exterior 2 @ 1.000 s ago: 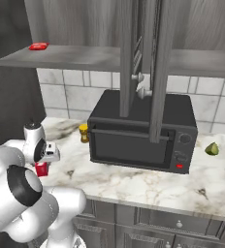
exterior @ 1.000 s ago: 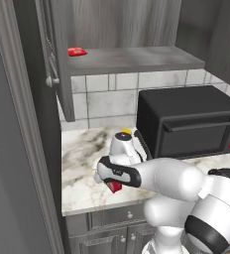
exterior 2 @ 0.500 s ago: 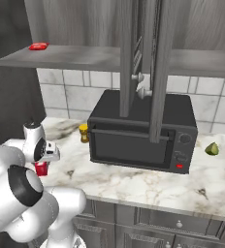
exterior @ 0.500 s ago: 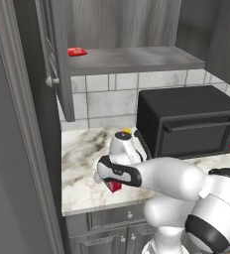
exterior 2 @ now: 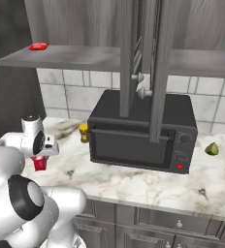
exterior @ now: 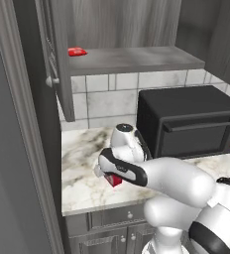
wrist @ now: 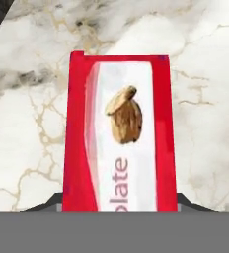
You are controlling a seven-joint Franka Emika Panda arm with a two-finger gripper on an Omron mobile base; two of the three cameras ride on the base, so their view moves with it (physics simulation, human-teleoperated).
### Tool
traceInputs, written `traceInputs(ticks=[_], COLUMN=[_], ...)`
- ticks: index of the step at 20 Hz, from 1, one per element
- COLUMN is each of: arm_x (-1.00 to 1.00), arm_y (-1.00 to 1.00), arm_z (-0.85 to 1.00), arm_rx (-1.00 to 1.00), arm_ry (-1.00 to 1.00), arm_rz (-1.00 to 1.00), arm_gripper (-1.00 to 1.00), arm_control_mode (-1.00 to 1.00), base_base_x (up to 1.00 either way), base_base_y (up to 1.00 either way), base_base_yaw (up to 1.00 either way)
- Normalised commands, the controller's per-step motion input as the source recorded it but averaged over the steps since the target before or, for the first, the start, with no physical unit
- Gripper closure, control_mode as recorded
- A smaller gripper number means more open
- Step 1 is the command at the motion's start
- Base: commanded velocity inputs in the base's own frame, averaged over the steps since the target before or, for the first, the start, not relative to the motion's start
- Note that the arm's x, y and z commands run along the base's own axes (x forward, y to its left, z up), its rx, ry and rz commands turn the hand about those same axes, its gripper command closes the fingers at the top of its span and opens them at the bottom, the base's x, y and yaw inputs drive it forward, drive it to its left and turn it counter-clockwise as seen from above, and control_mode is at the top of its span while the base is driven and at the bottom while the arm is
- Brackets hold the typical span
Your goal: Pick the boxed food and cereal from the counter and place them in the cabinets closest to them.
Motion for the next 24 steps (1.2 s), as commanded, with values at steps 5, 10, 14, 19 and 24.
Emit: traceInputs(ticks=[5, 10, 14, 19, 24], arm_x=[0.0, 0.0, 0.0, 0.0, 0.0], arm_y=[0.0, -0.03, -0.02, -0.04, -0.08], arm_z=[0.44, 0.45, 0.45, 0.48, 0.44], arm_rx=[0.0, 0.0, 0.0, 0.0, 0.0], arm_ry=[0.0, 0.0, 0.0, 0.0, 0.0], arm_rz=[0.0, 0.0, 0.0, 0.0, -0.01], arm_gripper=[1.0, 1.0, 1.0, 1.0, 1.0], arm_control_mode=[-1.0, -1.0, -1.0, -1.0, -1.0], base_base_x=[0.0, 0.0, 0.0, 0.0, 0.0], base_base_y=[0.0, 0.0, 0.0, 0.0, 0.0], base_base_yaw=[0.0, 0.0, 0.0, 0.0, 0.0])
